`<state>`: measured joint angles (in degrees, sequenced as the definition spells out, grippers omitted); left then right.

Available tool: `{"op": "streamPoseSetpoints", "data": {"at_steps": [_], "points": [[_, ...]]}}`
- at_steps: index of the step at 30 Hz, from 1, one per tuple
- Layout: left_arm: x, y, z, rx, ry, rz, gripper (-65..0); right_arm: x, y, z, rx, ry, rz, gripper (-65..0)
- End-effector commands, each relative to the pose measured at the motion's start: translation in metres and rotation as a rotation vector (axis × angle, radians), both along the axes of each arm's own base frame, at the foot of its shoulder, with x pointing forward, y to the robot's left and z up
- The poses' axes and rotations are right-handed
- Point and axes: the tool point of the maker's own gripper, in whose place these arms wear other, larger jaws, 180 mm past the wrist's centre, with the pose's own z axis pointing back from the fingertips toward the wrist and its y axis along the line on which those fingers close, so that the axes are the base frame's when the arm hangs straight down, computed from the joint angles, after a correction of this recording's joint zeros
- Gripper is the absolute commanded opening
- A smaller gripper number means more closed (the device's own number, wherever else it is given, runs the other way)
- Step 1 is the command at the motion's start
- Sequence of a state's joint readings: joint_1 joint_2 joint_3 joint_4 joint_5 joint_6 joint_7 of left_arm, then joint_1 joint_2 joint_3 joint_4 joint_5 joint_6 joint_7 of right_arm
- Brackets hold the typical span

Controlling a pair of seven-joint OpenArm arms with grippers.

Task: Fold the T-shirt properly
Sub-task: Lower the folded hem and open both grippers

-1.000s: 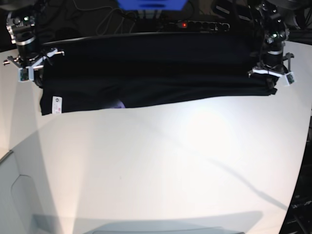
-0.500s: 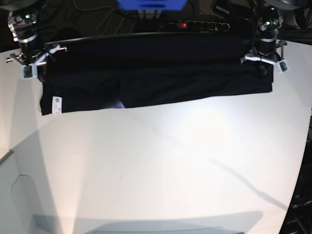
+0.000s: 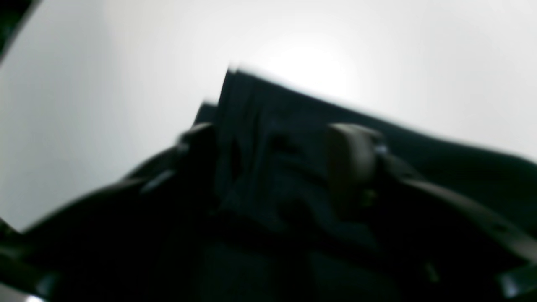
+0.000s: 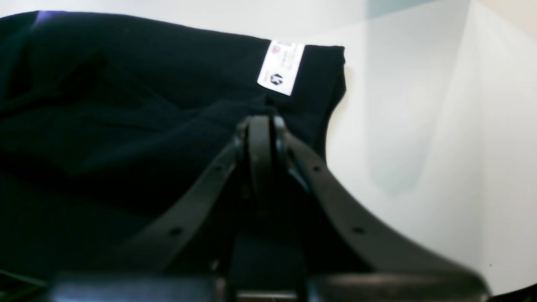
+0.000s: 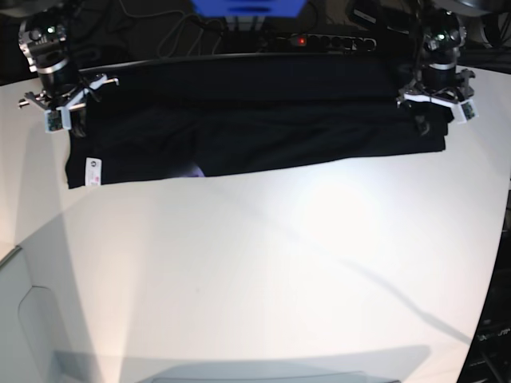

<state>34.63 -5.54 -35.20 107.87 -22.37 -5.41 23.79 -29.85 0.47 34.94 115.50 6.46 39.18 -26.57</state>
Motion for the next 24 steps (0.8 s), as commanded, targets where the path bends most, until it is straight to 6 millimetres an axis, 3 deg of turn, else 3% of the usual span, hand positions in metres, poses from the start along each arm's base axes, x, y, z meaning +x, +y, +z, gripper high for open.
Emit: {"op": "streamPoseSetpoints", "data": {"at_steps": [1,8,15,20,24], "points": [[0.002,0.004,0.011,0.029,-0.026,-0.005,-20.5,0.004,0.003,0.009,0.002,-0.037,0.024,-65.0],[0.016,0.025,0.012,0.052,-0.045,0.027,-19.5,0.004,0.004,0.009,0.004,-0.037,0.027,-65.0],[0.03,0.034,0.004,0.04,-0.047,0.039,-29.0,0.004,0.004,0.009,0.004,-0.037,0.026,-65.0],[0.036,0.02,-0.019,-0.02,0.024,0.01,-38.0,0.004,0.004,0.008,0.004,-0.033,0.025,-65.0],[0.039,0.013,-0.025,-0.045,0.043,0.003,-38.8,0.003,0.004,0.008,0.004,-0.03,0.025,-65.0]]}}
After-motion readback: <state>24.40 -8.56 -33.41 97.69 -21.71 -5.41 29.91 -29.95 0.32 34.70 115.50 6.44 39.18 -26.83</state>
